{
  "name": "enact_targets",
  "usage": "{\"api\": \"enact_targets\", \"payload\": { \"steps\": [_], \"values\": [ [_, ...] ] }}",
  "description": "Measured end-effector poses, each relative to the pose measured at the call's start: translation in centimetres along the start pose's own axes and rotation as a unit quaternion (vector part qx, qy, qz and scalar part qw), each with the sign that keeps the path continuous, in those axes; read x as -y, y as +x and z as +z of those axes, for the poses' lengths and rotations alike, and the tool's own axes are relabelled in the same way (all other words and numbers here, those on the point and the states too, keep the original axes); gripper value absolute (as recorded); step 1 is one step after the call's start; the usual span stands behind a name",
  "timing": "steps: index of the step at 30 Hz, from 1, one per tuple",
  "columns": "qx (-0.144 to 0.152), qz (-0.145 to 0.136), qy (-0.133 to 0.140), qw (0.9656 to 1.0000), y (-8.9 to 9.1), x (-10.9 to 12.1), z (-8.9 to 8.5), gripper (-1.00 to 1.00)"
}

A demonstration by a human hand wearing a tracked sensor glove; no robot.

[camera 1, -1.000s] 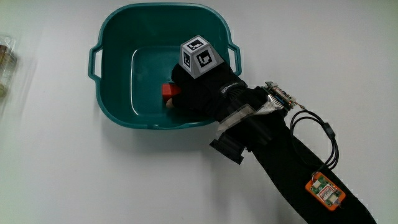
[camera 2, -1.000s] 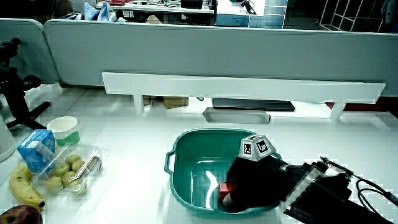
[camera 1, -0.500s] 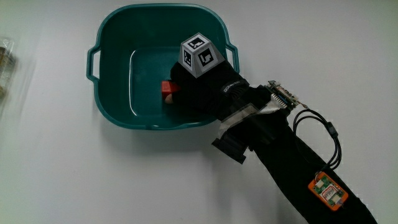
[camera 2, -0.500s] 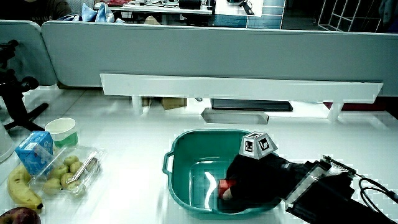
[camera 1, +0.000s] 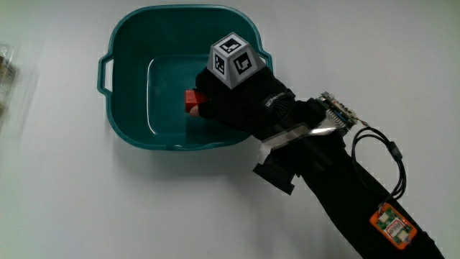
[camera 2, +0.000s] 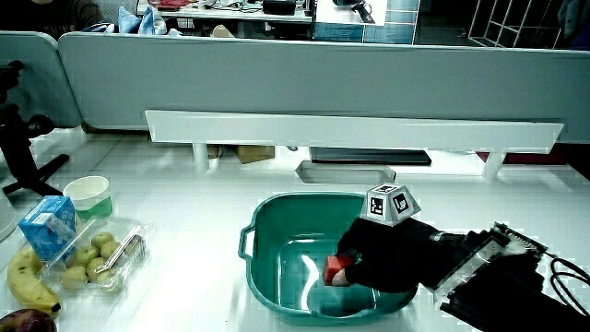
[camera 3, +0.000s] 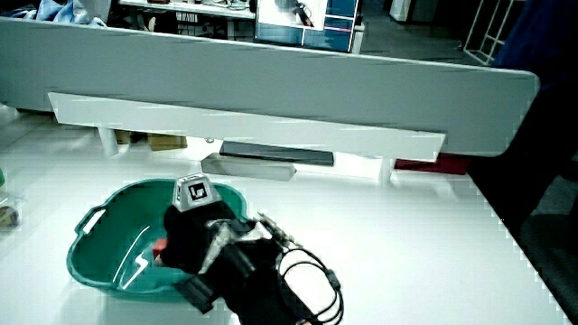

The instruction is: Pick red block

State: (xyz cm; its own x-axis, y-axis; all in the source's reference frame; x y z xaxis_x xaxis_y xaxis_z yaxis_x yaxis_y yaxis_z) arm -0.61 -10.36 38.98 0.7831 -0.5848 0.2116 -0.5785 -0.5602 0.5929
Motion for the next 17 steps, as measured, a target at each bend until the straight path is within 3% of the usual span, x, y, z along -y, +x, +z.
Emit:
{"api": "enact_targets", "payload": {
  "steps": [4, 8, 12, 13, 14, 15, 17],
  "values": [
    [-0.013, 0.013, 0.007, 0.9998, 0.0, 1.2, 1.0, 1.0],
    [0.002, 0.007, 0.019, 0.9998, 0.2, 2.5, 1.1, 1.0],
    [0.027, -0.009, 0.067, 0.9973, 0.2, 4.3, 1.6, 1.0],
    [0.017, 0.028, 0.042, 0.9986, -0.1, 4.9, 1.7, 1.0],
    [0.034, 0.0, 0.07, 0.997, 0.1, 5.3, 1.5, 1.0],
    [0.025, 0.021, 0.063, 0.9974, -0.4, 6.5, 2.3, 1.0],
    [0.031, 0.025, 0.072, 0.9966, -0.4, 7.7, 2.4, 1.0]
  ]
}}
